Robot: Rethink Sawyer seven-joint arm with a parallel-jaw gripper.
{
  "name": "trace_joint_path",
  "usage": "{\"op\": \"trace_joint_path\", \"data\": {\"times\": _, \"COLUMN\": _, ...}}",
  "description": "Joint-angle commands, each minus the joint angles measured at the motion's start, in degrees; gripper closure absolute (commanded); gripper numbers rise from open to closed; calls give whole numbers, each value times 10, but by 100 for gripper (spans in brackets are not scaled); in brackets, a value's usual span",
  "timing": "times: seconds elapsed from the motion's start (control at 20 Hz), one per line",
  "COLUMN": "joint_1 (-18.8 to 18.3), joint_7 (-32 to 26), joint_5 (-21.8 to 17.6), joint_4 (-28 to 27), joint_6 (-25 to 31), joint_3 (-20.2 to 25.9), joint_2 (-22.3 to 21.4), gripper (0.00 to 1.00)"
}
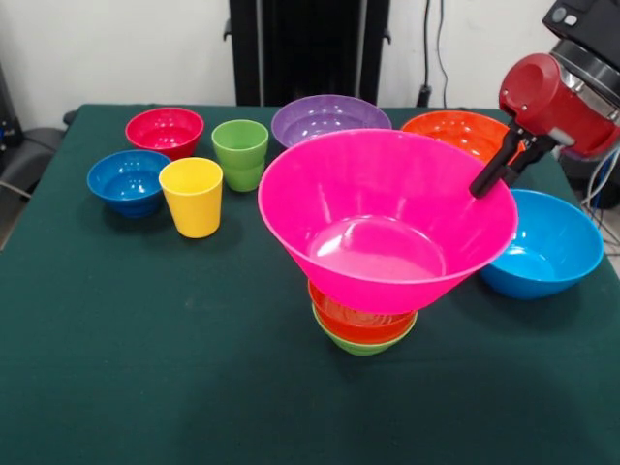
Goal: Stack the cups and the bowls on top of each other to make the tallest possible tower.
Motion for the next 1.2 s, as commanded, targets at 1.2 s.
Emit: {"op": "trace_joint_path", "data": {"times": 1.2, "joint_1": 14, "joint_7": 31, "joint_5": -31, "joint_4": 83, "joint_6": -99, "joint_3": 50, "joint_2": 0, "gripper": 100}}
